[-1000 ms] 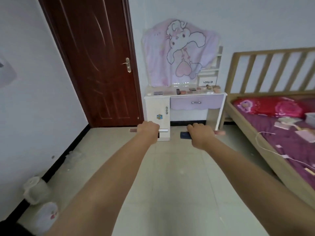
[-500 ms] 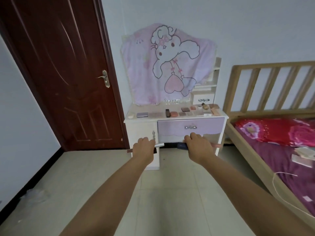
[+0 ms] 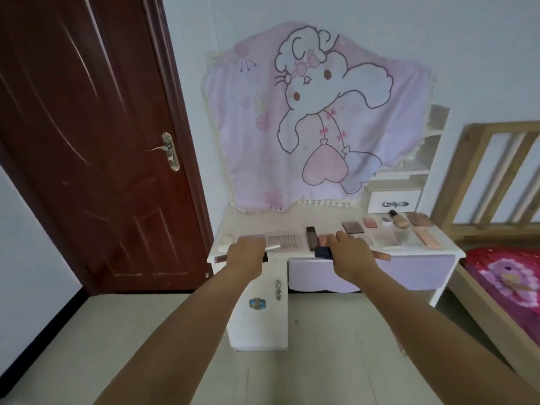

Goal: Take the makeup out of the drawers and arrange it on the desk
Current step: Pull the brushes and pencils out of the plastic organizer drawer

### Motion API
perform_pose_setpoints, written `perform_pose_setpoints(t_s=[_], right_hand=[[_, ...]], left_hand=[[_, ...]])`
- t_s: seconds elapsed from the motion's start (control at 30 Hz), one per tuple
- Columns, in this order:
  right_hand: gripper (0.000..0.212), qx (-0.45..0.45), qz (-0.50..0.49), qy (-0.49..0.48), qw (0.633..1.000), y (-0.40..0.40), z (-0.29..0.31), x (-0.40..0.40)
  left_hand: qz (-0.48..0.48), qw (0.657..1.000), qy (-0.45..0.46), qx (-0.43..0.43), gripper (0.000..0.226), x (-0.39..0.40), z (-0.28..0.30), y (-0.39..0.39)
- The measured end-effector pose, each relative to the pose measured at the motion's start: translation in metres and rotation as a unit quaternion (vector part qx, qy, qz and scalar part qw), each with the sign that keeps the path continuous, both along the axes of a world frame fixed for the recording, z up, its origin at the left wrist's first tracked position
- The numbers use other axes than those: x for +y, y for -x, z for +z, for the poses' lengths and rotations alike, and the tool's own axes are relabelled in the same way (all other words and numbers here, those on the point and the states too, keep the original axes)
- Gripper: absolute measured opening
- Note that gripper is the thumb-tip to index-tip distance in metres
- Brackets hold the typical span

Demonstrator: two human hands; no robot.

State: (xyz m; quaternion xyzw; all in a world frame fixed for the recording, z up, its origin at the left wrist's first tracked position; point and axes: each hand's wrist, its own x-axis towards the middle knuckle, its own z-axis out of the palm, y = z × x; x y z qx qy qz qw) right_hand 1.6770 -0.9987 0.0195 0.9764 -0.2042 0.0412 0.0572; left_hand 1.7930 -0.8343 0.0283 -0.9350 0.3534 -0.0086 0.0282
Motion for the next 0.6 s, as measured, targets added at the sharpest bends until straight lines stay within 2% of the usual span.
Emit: perform_pose_setpoints(t_s=[0.13, 0.33, 0.5, 0.6], right_hand=[[0.032, 0.033, -0.021, -0.014, 0.999, -0.061, -0.016, -0.043], [0.031, 0.074, -0.034, -0.035, 0.996, -0.147, -0.045, -0.112], [0.028, 0.104, -0.042, -0.07, 0.991, -0.227, -0.076, -0.19], [0.025, 0.111, -0.063, -0.122, 0.984, -0.272, -0.095, -0.241]], left_hand=[[-0.012, 1.0, -0.017, 0.013, 0.035, -0.045, -0.014, -0.074], [-0.027, 0.996, -0.031, 0.082, 0.034, -0.114, -0.056, -0.159], [-0.007, 0.987, -0.031, 0.156, 0.03, -0.188, -0.087, -0.238], [0.023, 0.979, -0.017, 0.204, 0.03, -0.239, -0.101, -0.283]])
